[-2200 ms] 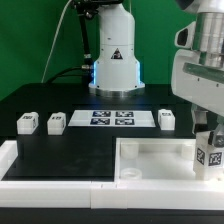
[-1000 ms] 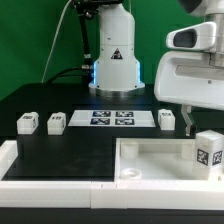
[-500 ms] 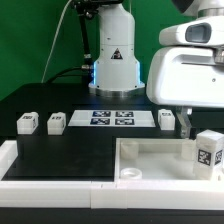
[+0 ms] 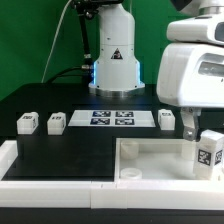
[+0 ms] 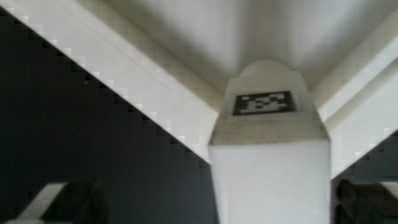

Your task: Assemble one leg

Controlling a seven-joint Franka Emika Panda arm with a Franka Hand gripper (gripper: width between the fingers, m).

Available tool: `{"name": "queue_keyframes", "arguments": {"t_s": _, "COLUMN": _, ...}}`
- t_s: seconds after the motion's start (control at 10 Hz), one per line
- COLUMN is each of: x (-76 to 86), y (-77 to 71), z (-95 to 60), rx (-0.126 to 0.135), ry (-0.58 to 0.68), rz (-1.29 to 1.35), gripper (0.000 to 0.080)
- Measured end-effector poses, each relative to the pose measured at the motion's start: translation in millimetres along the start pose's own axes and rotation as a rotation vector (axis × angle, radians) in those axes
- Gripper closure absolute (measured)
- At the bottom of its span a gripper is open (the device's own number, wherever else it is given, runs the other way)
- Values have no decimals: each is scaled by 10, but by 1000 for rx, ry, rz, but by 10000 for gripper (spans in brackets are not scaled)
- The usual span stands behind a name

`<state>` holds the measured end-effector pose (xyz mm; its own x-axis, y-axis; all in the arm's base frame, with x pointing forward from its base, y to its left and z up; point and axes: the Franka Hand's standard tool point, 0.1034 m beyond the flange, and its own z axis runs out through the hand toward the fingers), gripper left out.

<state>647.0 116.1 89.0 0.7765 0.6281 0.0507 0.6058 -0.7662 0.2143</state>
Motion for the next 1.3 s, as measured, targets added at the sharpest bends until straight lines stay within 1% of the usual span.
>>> {"name": "queue_keyframes", "arguments": {"t_s": 0.5, "x": -15, "y": 26, "z": 7, "rx": -1, "ry": -1, "rz": 8, "gripper": 150}}
{"name": "queue_keyframes", "arguments": {"t_s": 0.9, "x": 21, "y": -84, "z": 10, "rx": 9, "ry": -2, "rz": 63, "gripper": 150}}
{"name": "queue_keyframes", "arguments": {"t_s": 1.2, "x": 0, "y": -96, "z": 65, "rx": 10, "ry": -7, "rz": 91, "gripper": 150}}
{"name": "queue_keyframes", "arguments": {"t_s": 1.3, "x": -5, "y": -87, "z": 67, "rx": 9, "ry": -7, "rz": 93, "gripper": 291}}
